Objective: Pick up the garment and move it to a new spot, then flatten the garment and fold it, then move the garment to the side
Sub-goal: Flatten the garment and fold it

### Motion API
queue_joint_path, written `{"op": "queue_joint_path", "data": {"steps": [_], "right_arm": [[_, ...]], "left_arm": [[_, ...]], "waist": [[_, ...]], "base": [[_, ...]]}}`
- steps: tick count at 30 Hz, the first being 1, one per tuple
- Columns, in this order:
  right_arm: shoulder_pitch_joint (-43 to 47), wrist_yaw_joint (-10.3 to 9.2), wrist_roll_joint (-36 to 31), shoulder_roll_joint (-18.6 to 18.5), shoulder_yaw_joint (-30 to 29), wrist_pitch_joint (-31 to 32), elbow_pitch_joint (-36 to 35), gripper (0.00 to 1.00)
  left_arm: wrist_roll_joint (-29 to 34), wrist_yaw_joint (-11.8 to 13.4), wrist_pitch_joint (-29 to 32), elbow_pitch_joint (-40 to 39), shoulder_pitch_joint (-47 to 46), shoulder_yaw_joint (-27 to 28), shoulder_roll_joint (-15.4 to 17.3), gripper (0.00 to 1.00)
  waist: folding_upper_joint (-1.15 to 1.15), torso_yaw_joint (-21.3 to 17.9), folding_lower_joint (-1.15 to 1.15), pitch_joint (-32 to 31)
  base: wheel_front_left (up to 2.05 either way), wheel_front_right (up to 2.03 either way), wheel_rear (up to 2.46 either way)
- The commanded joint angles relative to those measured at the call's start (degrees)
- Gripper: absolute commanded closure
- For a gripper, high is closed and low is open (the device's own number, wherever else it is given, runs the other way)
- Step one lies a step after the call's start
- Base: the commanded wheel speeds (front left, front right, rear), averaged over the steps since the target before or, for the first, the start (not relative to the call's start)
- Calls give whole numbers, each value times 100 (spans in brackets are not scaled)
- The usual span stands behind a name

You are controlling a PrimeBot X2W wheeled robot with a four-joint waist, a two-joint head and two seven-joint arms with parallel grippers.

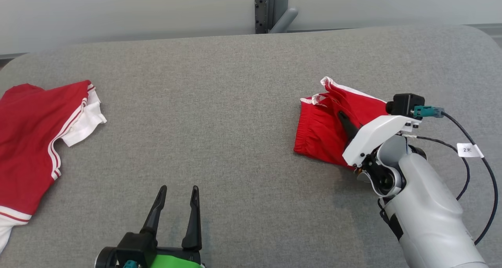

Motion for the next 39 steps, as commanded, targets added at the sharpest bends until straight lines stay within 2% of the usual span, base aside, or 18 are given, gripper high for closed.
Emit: {"op": "queue_joint_path", "data": {"steps": [1, 3, 17, 18, 19, 20, 26, 32, 37, 39], "right_arm": [[-56, 0, -53, 12, 17, -99, 115, 100], [-193, 0, -115, 46, 93, -248, 331, 100], [-841, 1, 1432, 55, 1873, -1089, 1313, 100], [-864, 1, 1500, 55, 2000, -1143, 1346, 76], [-877, 0, 1546, 55, 2130, -1199, 1384, 42], [-900, 0, 1553, 55, 2255, -1262, 1436, 0], [-959, 0, 1475, 54, 2756, -1846, 1415, 0], [-758, 0, 1189, 6, 2837, -2244, 1099, 0], [-408, -1, 477, -624, 2449, -2477, 576, 0], [-167, -1, 100, -862, 2009, -2518, 365, 0]], "left_arm": [[-11, 0, -18, 30, -111, -35, 3, 0], [-9, -14, -18, 68, -190, -82, 3, 0], [-66, 8, -18, 291, -276, -245, 3, 0], [-67, 7, -18, 296, -285, -248, 3, 0], [-76, 8, -18, 300, -289, -246, 3, 0], [-78, 11, -18, 304, -289, -238, 3, 0], [-131, 64, -18, 308, -75, -149, 3, 0], [-165, 147, -18, 225, 146, -39, 2, 0], [-198, 223, -18, 78, 375, 84, 3, 0], [-206, 259, -18, 2, 452, 147, 3, 0]], "waist": [[22, 27, 0, 72], [22, 78, 0, 124], [22, 193, 0, 150], [22, 190, 0, 148], [22, 185, 0, 142], [22, 176, 0, 135], [22, 43, 0, -45], [22, -144, 0, -291], [22, -303, 0, -502], [22, -355, 0, -561]], "base": [[0, 0, 0], [0, 0, 0], [0, 0, 0], [0, 0, 0], [0, 0, 0], [0, 0, 0], [0, 0, 0], [0, 0, 0], [0, 0, 0], [0, 0, 0]]}}
